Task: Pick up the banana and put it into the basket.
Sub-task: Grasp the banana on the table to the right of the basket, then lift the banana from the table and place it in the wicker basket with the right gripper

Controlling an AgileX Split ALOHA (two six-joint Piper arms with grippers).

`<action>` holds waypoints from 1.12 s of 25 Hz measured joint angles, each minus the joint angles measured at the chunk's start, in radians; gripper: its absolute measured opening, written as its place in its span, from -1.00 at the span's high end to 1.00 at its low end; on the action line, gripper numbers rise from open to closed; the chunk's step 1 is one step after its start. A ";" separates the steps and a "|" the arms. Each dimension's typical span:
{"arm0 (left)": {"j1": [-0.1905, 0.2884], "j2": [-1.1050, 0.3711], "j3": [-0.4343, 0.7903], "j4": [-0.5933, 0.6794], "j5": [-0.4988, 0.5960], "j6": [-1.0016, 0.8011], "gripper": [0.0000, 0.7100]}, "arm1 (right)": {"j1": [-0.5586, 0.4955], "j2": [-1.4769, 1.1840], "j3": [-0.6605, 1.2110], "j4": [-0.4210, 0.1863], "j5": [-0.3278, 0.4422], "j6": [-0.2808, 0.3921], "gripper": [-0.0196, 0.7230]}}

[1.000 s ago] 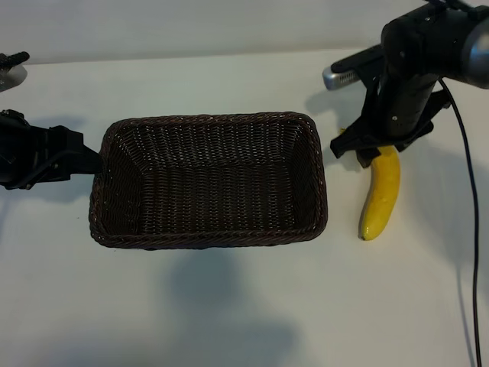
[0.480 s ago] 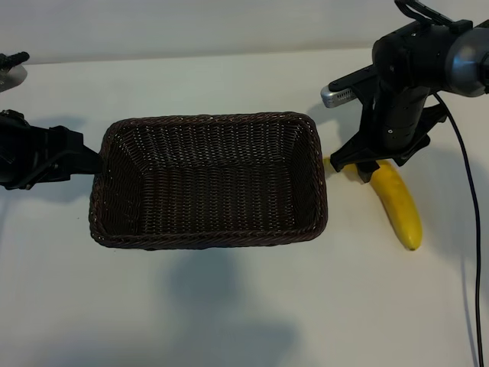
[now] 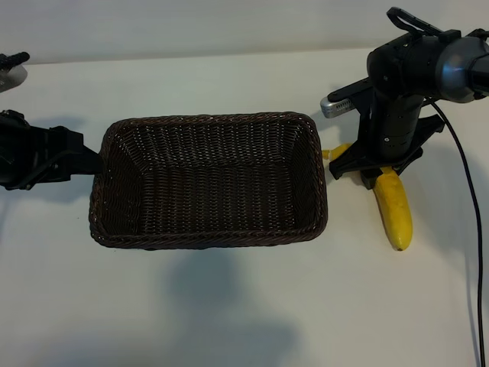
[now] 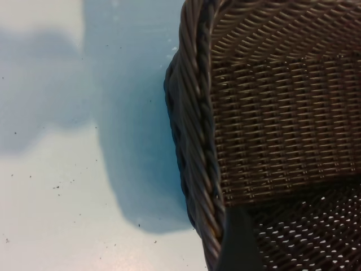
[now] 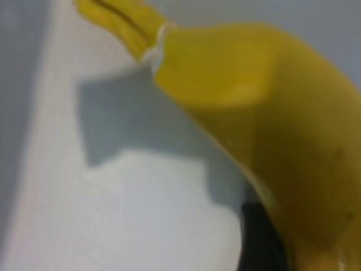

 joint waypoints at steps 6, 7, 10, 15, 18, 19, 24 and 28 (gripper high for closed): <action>0.000 0.000 0.000 0.000 0.001 -0.002 -0.55 | 0.000 0.000 0.000 -0.001 0.000 0.014 -0.20; 0.000 0.000 0.000 0.000 0.001 -0.002 -0.55 | 0.000 0.000 0.000 -0.003 0.000 0.016 -0.20; 0.000 0.000 0.000 0.000 0.001 -0.002 -0.55 | 0.000 -0.008 0.000 -0.029 0.004 0.031 -0.20; 0.000 0.000 0.000 0.000 0.001 -0.002 -0.55 | 0.000 -0.079 0.000 -0.101 0.028 0.076 -0.20; 0.000 0.000 0.000 0.000 0.001 -0.002 -0.55 | 0.000 -0.142 0.000 -0.119 0.033 0.081 -0.20; 0.000 0.000 0.000 0.000 0.001 -0.002 -0.55 | 0.000 -0.161 0.000 -0.122 0.036 0.083 -0.20; 0.000 0.000 0.000 0.000 0.001 -0.002 -0.55 | 0.000 -0.270 0.000 -0.124 0.056 0.085 -0.20; 0.000 0.000 0.000 0.000 0.001 -0.002 -0.55 | 0.000 -0.337 0.000 -0.108 0.071 0.071 -0.20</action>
